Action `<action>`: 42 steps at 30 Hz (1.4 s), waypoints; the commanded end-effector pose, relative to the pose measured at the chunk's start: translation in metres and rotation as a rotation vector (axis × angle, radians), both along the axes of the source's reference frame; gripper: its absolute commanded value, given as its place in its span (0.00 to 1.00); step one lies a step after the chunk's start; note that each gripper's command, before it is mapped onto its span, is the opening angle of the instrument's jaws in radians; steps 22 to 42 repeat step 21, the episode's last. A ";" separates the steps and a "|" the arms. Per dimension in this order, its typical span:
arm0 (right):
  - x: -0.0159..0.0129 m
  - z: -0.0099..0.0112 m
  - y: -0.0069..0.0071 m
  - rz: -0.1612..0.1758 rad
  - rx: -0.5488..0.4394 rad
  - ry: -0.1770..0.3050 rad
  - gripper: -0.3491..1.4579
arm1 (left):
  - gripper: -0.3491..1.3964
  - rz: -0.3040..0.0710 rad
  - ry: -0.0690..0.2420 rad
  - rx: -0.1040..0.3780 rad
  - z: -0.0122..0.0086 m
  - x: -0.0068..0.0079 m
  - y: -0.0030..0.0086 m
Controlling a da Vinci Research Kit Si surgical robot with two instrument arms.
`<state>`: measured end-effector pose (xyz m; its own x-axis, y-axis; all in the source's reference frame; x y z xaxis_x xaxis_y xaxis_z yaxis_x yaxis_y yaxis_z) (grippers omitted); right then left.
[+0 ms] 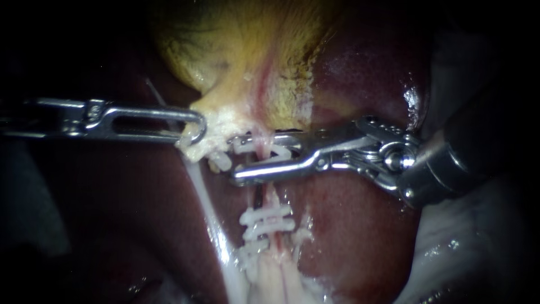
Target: Clipping third clip right tube
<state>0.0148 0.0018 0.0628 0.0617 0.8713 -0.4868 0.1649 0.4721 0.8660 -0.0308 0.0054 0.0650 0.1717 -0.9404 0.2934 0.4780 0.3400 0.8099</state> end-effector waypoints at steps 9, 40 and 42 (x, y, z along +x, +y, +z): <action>-0.0007 0.0001 -0.0004 0.019 0.147 -0.091 0.00 | 0.00 -0.002 -0.002 -0.001 0.0001 0.0000 0.0000; -0.0008 0.0002 -0.0004 0.019 0.146 -0.092 0.00 | 0.00 -0.002 -0.002 -0.001 0.0001 0.0000 0.0000; -0.0008 0.0002 -0.0004 0.019 0.146 -0.092 0.00 | 0.00 -0.002 -0.002 -0.001 0.0001 0.0000 0.0000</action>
